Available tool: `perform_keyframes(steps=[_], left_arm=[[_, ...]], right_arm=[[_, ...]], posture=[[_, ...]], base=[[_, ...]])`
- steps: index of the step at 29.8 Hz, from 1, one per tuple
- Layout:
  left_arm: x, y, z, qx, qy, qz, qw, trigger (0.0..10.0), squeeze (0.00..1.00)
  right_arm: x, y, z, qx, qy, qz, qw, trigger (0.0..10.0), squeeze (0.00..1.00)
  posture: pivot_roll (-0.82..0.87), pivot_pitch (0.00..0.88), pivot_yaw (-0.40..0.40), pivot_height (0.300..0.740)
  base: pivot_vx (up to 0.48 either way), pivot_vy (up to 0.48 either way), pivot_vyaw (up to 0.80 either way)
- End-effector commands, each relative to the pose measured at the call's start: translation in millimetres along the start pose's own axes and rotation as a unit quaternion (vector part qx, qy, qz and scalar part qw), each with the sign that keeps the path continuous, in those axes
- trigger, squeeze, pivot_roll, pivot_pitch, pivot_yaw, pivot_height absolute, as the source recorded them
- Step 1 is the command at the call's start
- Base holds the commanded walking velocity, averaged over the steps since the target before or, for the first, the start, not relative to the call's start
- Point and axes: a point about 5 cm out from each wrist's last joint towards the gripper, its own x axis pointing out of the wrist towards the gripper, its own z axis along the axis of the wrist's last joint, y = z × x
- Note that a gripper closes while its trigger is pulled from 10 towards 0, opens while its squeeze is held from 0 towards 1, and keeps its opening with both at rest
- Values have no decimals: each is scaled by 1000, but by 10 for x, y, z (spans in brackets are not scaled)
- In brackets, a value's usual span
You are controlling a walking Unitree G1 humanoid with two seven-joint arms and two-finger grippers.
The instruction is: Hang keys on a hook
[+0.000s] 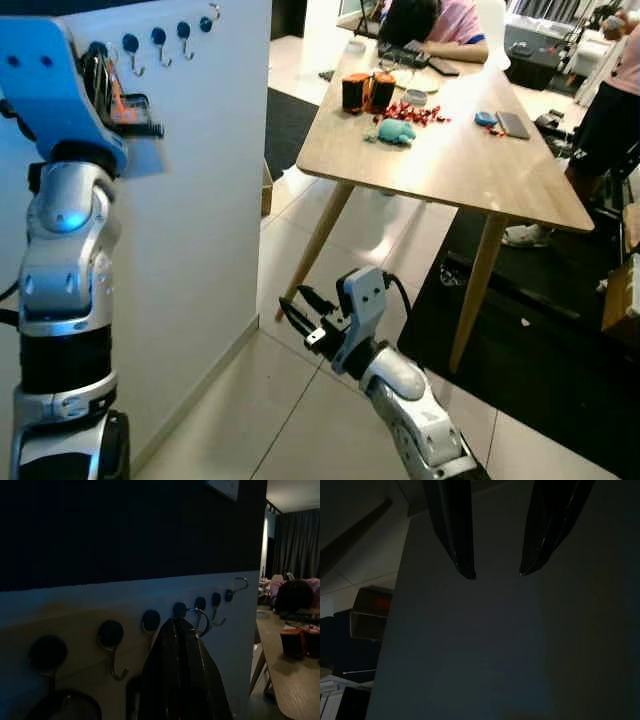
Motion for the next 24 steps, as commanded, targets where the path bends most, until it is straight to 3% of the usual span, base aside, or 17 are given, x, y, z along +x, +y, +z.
perform_keyframes(steps=[1, 4, 5, 6, 8, 14, 21, 23, 24], left_arm=[[-89, 0, 71, 61, -1, -26, 998, 10000, 0], [-107, 8, 59, 87, 6, -30, 996, 10000, 0], [-115, 33, -3, 164, 31, -37, 985, 10000, 0], [-115, 33, -3, 164, 31, -37, 985, 10000, 0], [-113, 46, -37, 208, 49, -44, 976, 10000, 0], [1, 70, -95, 255, 81, -49, 962, 10000, 0], [101, 157, -136, 282, 99, -38, 953, 10000, 0], [170, 279, -92, 335, 95, -43, 936, 10000, 0], [170, 279, -92, 335, 95, -43, 936, 10000, 0]], right_arm=[[-60, -34, -61, 6, 9, -11, 1000, 10000, 0], [-60, -31, -64, 7, 9, -11, 1000, 10000, 0], [-56, -25, -68, 8, 9, -11, 1000, 10000, 0], [-56, -25, -68, 8, 9, -11, 1000, 10000, 0], [-54, -22, -74, 9, 9, -12, 1000, 10000, 0], [-39, -5, -78, 11, 6, -16, 1000, 10000, 0], [-48, -17, -78, 11, 4, -23, 1000, 10000, 0], [-74, -43, -90, 10, 4, -31, 999, 10000, 0], [-74, -43, -90, 10, 4, -31, 999, 10000, 0]], posture=[[157, 180, -51, 740], [157, 180, -51, 740], [157, 180, -51, 740], [157, 180, -51, 740], [157, 180, -51, 740], [181, 187, -12, 740], [175, 184, 6, 740], [179, 181, 11, 740], [179, 181, 11, 740]], base=[[0, 0, 0], [0, 0, 0], [0, 0, 0], [0, 0, 0], [0, 0, 0], [0, 0, 0], [0, 0, 0], [0, 0, 0], [0, 0, 0]])
